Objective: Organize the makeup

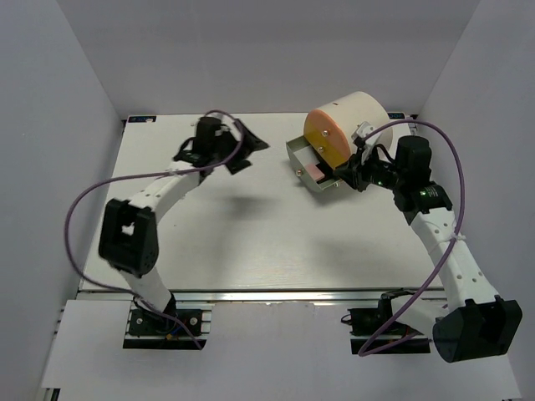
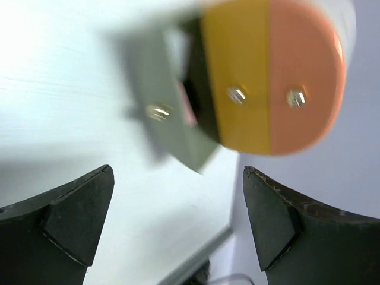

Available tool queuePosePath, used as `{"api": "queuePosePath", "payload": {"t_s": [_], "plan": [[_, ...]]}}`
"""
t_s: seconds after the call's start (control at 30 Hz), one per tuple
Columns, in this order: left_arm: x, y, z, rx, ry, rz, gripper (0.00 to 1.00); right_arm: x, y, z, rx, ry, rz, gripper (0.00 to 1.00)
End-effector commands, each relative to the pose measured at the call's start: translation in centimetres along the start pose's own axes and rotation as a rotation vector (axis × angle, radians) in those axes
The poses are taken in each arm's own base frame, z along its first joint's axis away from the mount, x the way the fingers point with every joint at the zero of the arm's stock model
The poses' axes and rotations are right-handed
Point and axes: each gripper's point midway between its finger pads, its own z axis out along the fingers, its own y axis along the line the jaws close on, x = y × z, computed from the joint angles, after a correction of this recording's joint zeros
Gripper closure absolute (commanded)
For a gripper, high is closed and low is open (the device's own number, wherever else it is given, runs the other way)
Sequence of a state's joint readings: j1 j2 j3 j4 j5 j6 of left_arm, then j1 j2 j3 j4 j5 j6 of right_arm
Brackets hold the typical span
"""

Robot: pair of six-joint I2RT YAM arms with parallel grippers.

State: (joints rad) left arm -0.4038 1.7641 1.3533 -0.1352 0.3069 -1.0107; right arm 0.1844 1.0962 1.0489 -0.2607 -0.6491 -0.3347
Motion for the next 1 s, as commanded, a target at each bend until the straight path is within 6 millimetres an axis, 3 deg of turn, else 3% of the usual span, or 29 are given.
{"api": "queuePosePath", "payload": {"t_s": [0.0,0.03,0.1,0.13,0.17,0.27,0.37,0.43,0.67,0.97], "plan": [[-4.6,6.5,-7.0,-0.261,-0.149,0.11,0.02,0.5,0.8,0.4,-0.071,0.016,-0.006,0.79],[-5.1,8.3,-8.3,-0.335,-0.162,0.133,0.02,1.0,0.9,0.8,-0.081,0.032,0.008,0.78],[-5.7,13.6,-11.7,-0.561,-0.163,0.177,0.02,1.5,0.9,1.1,-0.088,0.057,0.025,0.67],[-5.9,15.0,-12.8,-0.622,-0.16,0.183,0.02,2.1,1.1,1.7,-0.102,0.08,0.042,0.61],[-5.7,17.3,-14.5,-0.71,-0.134,0.16,0.02,2.7,1.1,1.8,-0.099,0.106,0.057,0.51],[-6.5,20.9,-17.3,-0.839,-0.133,0.127,0.02,3.6,1.6,2.9,-0.102,0.154,0.061,0.41],[-7.5,22.9,-18.6,-0.895,-0.146,0.129,0.02,3.9,2.7,3.7,-0.112,0.175,0.027,0.37],[-8.1,23.8,-19.0,-0.933,-0.136,0.187,0.02,4.0,3.8,4.2,-0.141,0.181,0.011,0.34],[-9.4,26.9,-16.3,-0.976,0.012,0.351,0.02,4.2,3.9,4.9,-0.153,0.194,0.033,0.34],[-12.5,28.1,-13.9,-0.983,0.115,0.548,0.02,4.7,3.9,4.8,-0.141,0.202,0.035,0.32]]}}
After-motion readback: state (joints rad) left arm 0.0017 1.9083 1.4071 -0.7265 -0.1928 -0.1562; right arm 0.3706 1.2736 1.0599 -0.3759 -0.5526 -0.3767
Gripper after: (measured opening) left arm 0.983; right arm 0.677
